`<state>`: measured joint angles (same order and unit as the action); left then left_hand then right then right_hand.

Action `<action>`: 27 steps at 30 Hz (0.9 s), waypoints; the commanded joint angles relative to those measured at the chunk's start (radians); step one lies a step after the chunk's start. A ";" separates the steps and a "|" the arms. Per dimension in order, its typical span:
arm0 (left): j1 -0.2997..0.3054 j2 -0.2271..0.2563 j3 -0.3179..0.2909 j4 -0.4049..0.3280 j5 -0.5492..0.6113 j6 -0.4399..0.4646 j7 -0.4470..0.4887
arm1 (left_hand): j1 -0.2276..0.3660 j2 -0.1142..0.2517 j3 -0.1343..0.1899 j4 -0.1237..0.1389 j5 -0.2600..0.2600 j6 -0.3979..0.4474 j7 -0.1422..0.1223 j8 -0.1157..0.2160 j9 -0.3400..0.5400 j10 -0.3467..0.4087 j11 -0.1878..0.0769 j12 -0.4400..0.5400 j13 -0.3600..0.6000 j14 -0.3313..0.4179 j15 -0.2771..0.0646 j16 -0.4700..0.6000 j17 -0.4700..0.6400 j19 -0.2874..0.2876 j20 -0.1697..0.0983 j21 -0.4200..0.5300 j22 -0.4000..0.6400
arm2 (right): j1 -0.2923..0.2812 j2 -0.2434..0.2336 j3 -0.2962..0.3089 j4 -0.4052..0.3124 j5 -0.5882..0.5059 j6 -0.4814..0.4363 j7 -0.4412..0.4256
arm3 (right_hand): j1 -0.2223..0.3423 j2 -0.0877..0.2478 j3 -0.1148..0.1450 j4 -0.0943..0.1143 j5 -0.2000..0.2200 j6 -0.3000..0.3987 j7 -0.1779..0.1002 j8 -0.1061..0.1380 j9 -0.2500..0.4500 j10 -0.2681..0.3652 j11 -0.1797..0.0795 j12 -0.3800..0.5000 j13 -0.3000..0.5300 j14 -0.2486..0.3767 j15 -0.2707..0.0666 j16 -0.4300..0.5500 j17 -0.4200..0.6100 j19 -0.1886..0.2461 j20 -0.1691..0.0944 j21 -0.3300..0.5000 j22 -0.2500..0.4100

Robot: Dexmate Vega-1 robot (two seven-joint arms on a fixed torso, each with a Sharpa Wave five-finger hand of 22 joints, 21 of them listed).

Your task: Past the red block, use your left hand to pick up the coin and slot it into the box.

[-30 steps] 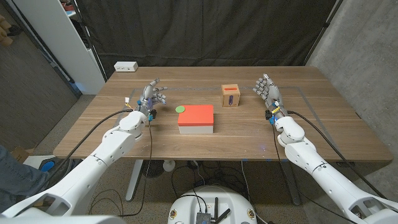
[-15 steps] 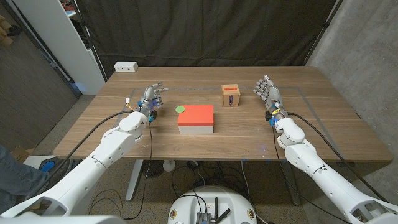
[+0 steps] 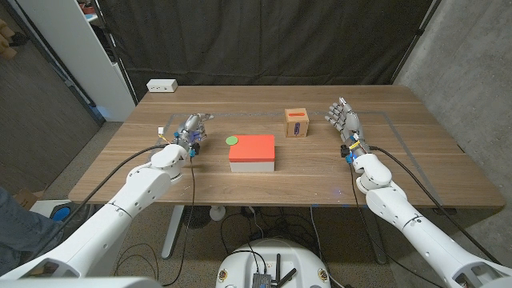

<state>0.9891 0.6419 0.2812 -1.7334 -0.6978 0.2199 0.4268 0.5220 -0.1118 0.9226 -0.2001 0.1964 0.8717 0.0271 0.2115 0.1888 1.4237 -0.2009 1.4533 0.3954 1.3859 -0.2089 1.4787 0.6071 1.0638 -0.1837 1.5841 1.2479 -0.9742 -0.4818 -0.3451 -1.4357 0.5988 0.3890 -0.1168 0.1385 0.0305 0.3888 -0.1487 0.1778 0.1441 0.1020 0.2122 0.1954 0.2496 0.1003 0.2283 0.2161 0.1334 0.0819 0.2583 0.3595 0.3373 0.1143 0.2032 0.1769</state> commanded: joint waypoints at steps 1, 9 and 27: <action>0.003 0.047 -0.028 -0.083 -0.079 0.148 0.032 | 0.060 -0.009 -0.024 0.003 0.005 0.012 -0.013 0.010 0.006 0.006 -0.004 0.022 -0.004 0.009 0.001 0.020 -0.004 0.018 -0.025 0.008 0.001 | -0.012 -0.010 0.000 -0.022 -0.014 -0.012 -0.014 | 0.012 0.001 -0.001 -0.001 -0.001 0.008 -0.006 -0.003 -0.001 0.003 0.002 -0.001 0.003 -0.001 0.003 -0.004 0.004 -0.003 -0.007 -0.002 0.003; 0.012 0.076 -0.063 -0.098 -0.175 0.208 -0.003 | 0.126 -0.034 -0.073 0.013 0.002 0.001 -0.032 0.033 0.038 0.005 -0.003 0.052 -0.017 0.012 0.002 0.038 -0.021 0.018 -0.025 0.004 0.002 | -0.020 -0.012 -0.002 -0.034 -0.023 -0.016 -0.026 | 0.013 0.001 -0.001 -0.001 -0.001 0.010 -0.005 -0.003 -0.001 0.003 0.002 -0.002 0.003 -0.001 0.001 -0.005 0.004 -0.005 -0.009 -0.003 0.003; 0.044 0.157 -0.129 -0.158 -0.337 0.319 0.013 | 0.146 -0.025 -0.114 0.025 0.004 -0.048 -0.032 0.076 0.092 -0.003 -0.003 0.073 -0.040 0.009 0.001 0.049 -0.040 0.001 -0.027 -0.008 -0.002 | -0.016 -0.020 -0.008 -0.034 -0.037 -0.016 -0.017 | 0.016 0.002 -0.001 -0.001 -0.001 0.015 -0.004 -0.002 -0.001 0.007 0.005 -0.003 0.003 0.001 0.003 -0.005 0.004 -0.007 -0.011 -0.003 0.003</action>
<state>1.0103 0.7490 0.1870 -1.8485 -0.9612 0.4864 0.4271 0.6572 -0.1432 0.8148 -0.1752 0.1963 0.8314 -0.0083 0.2753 0.2709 1.4200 -0.2038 1.5207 0.3608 1.3900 -0.2090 1.5202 0.5651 1.0716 -0.1861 1.5767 1.2450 -0.9978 -0.4986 -0.3504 -1.4785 0.5681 0.3681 -0.1453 0.1439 0.0359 0.3888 -0.1486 0.1778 0.1462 0.1001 0.2122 0.1955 0.2496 0.1003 0.2283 0.2160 0.1337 0.0819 0.2583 0.3594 0.3282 0.1052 0.2033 0.1770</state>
